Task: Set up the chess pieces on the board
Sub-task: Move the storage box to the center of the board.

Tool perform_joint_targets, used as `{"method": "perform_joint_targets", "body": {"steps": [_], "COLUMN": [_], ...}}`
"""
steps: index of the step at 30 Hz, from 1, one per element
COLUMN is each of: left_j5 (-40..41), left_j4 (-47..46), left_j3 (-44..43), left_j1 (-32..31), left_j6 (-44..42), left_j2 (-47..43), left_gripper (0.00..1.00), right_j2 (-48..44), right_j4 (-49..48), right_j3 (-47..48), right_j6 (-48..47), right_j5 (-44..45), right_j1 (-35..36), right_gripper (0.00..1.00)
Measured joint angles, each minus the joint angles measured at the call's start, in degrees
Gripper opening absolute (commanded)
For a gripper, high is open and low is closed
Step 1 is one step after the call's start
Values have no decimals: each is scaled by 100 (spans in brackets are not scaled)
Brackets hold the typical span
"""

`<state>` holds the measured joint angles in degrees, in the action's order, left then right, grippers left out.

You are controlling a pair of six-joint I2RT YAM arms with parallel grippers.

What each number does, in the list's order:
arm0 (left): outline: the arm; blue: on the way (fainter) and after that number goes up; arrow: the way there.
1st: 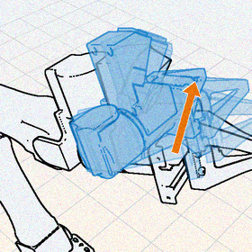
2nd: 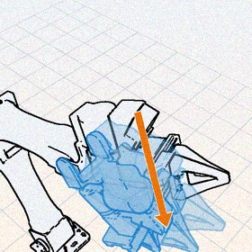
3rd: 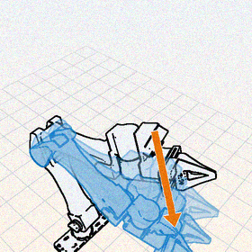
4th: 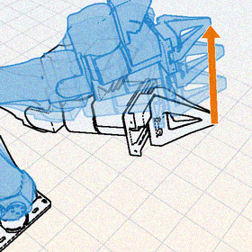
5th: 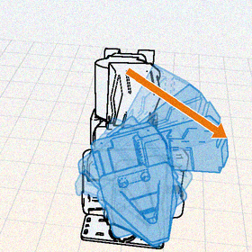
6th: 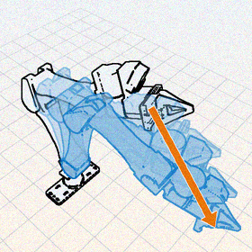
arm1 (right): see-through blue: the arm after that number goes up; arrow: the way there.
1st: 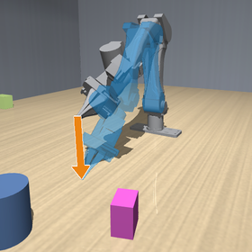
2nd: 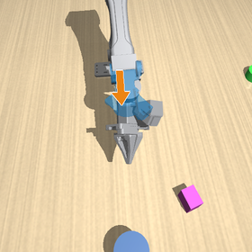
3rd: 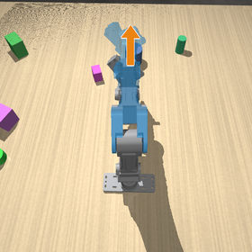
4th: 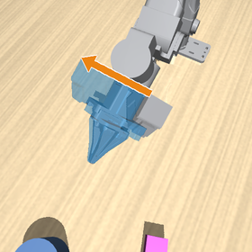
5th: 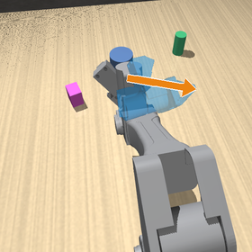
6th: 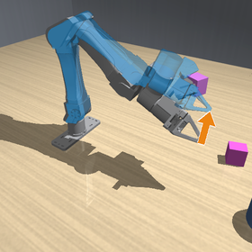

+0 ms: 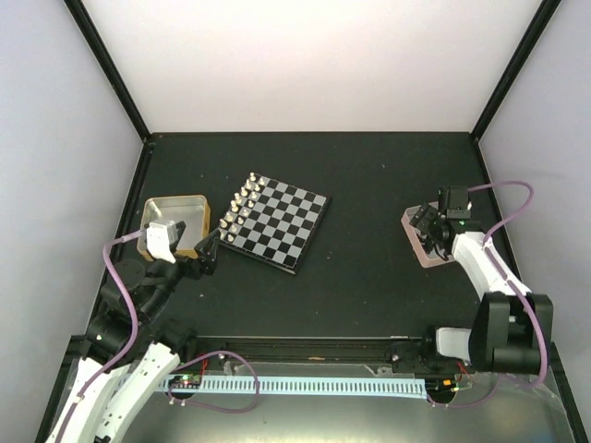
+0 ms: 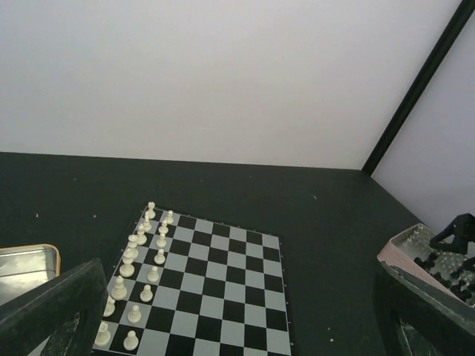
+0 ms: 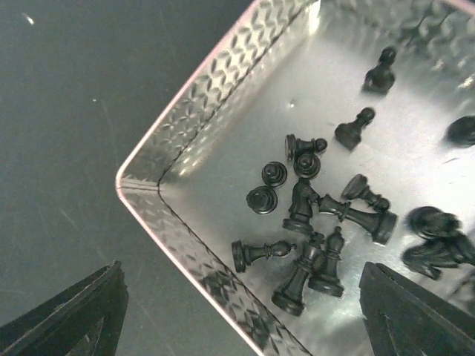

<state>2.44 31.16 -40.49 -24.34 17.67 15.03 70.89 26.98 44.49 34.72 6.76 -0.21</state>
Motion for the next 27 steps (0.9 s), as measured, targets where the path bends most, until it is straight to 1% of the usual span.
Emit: {"method": "perform_joint_targets", "body": {"steps": [3,5,9,14,17,22,27], "left_j5": [-114,-160,-208,-208,-208,-208,-208], "left_j4": [-120,-136,-208,-234,-238,-243,-247], "left_j3": [116,153,164,164,164,164,164], "left_j1": [0,0,0,0,0,0,0], "left_j6": [-79,-122,-208,-260,-267,-269,-267], "left_j2": [50,59,101,111,111,111,111], "left_gripper": [99,99,99,99,99,99,99], "right_j2": [474,719,964,1196,1408,1478,1478], "right_j4": [-190,-269,-417,-636,-761,-802,-780], "right_j3": [0,2,2,2,2,2,17], "right_j6": [-17,-26,-46,-142,-216,-422,-627], "right_j5": [-540,-809,-1325,-2096,-2503,-2852,-2999], "right_j1": [-273,-317,-332,-332,-323,-127,365], "right_gripper": [83,81,79,71,70,70,69]}}
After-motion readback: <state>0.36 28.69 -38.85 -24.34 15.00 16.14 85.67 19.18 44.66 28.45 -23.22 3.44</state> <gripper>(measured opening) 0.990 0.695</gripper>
